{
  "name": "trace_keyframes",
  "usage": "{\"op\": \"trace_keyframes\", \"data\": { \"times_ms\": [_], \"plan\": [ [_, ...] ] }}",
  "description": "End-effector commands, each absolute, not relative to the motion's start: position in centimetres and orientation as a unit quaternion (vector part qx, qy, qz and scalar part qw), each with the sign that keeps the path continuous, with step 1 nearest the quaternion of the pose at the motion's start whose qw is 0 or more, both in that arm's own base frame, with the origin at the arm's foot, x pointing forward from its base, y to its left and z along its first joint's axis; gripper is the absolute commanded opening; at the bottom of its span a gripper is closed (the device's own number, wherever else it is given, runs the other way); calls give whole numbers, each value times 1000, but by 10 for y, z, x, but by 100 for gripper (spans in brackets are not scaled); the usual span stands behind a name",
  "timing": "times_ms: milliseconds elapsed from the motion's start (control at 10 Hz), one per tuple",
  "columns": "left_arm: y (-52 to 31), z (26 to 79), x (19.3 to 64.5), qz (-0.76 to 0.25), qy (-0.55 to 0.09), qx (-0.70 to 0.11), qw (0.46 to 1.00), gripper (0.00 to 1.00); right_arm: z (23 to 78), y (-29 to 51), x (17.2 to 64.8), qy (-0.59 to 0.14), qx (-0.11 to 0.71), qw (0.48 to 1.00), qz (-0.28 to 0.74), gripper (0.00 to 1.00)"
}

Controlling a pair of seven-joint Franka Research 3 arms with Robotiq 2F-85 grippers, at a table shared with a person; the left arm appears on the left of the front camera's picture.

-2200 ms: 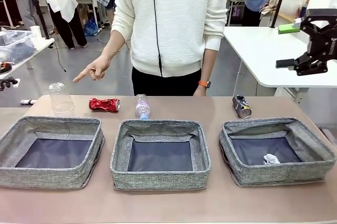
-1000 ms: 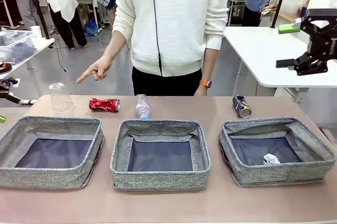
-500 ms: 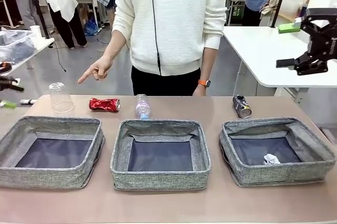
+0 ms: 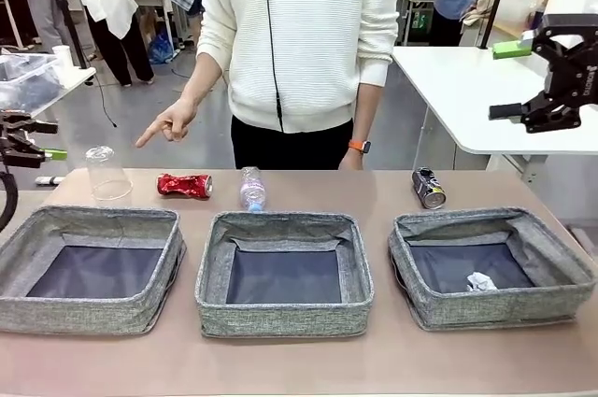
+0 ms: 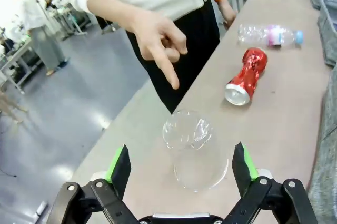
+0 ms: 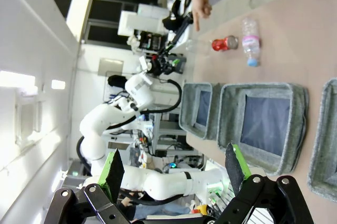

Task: Sort the waste into the appropriate baskets.
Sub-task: Pick up the waste item pointed out by the person.

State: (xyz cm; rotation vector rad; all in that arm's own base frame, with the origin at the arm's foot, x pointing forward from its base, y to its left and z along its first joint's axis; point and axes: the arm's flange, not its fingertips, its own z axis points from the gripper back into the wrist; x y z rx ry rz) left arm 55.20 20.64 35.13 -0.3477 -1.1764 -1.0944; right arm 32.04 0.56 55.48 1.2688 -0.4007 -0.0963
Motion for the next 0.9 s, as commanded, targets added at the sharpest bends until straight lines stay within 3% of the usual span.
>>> {"op": "trace_keyframes", "data": {
  "times_ms": [0, 400, 800],
  "plan": [
    [210, 338, 583, -495, -482, -179, 701, 100, 560, 7, 321, -178, 588, 787, -52, 100],
    [204, 309, 620, -488, -442, -195, 727, 100, 560, 7, 321, -178, 588, 787, -52, 100],
    [186, 287, 631, -492, -420, -263, 715, 100, 560, 7, 321, -178, 588, 787, -52, 100]
  ]
}}
